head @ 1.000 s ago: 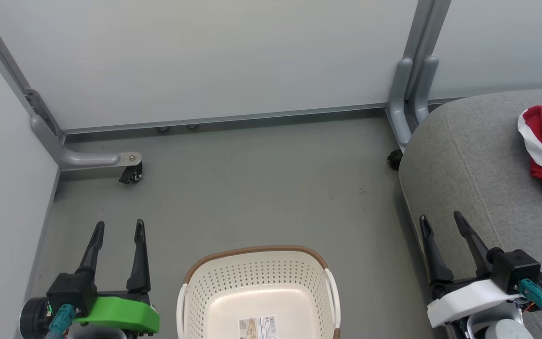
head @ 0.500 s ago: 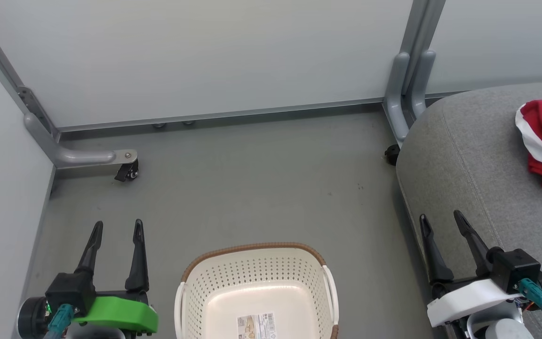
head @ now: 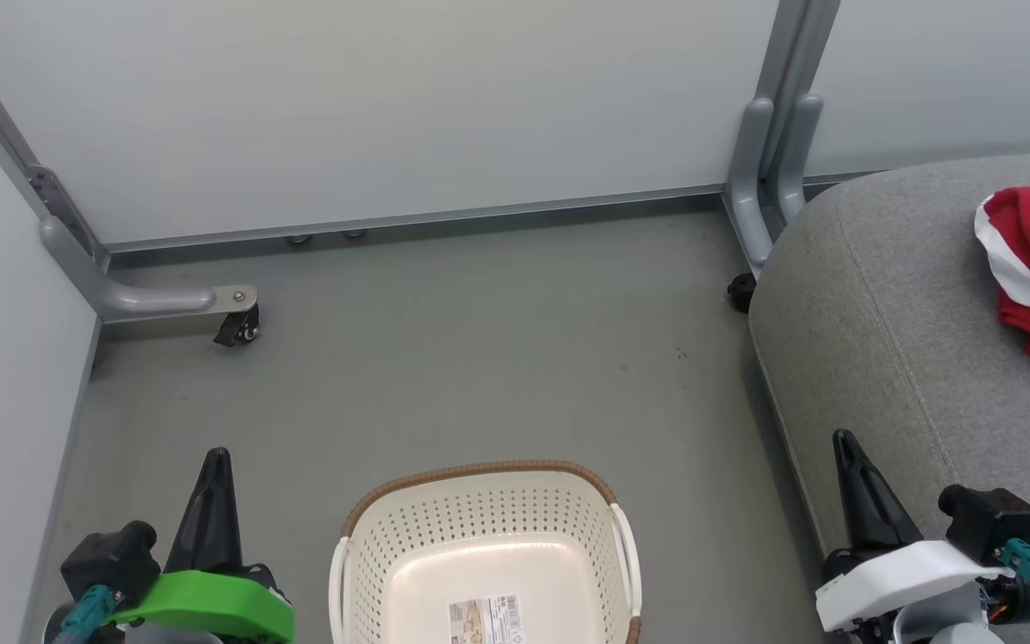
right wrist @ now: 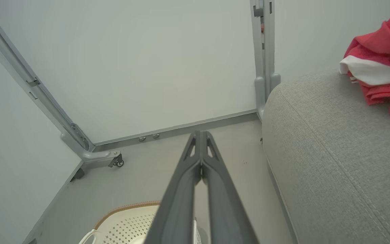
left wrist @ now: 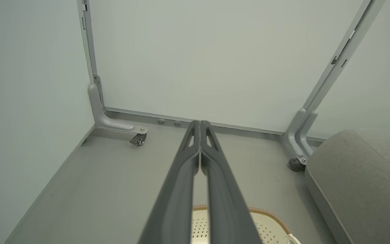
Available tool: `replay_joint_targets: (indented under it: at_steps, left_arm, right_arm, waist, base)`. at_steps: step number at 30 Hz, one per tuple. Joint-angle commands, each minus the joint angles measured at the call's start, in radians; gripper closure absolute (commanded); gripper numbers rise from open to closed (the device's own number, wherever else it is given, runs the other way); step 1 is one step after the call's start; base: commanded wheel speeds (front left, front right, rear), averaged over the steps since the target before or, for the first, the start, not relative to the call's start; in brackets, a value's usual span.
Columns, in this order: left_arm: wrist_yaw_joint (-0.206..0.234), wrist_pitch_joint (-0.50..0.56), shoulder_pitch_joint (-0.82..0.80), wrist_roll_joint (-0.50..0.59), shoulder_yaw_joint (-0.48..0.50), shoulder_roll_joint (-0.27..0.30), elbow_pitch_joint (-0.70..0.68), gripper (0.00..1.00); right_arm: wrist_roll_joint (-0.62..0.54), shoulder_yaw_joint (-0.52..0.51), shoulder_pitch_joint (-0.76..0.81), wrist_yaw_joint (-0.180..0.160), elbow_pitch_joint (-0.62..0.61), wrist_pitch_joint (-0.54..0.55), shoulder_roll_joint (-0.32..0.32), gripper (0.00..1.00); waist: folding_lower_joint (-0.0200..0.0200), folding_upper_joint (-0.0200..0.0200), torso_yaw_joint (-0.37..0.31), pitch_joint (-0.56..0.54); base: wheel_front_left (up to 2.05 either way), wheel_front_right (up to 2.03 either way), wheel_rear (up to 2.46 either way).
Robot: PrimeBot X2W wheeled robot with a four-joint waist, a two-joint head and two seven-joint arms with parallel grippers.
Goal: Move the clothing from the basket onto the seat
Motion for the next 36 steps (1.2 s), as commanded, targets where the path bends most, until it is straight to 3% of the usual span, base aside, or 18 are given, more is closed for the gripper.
replay_joint_targets:
  at_steps: [1, 36]
  left_arm:
    - [-0.004, 0.009, -0.024, -0.048, 0.010, 0.002, -0.015, 1.00]
    - [-0.014, 0.140, -0.058, -0.580, 0.051, -0.004, -0.013, 1.00]
  right_arm:
    - [0.050, -0.006, -0.021, 0.000, -0.012, 0.009, -0.008, 1.00]
    - [0.580, -0.041, -0.058, 0.000, 0.012, 0.140, -0.020, 1.00]
  waist:
    - [0.0000, 0.0008, -0.001, 0.000]
    - [0.0000, 0.0033, -0.021, -0.001]
  base:
    - [0.00, 0.00, 0.00]
    - [0.00, 0.00, 0.00]
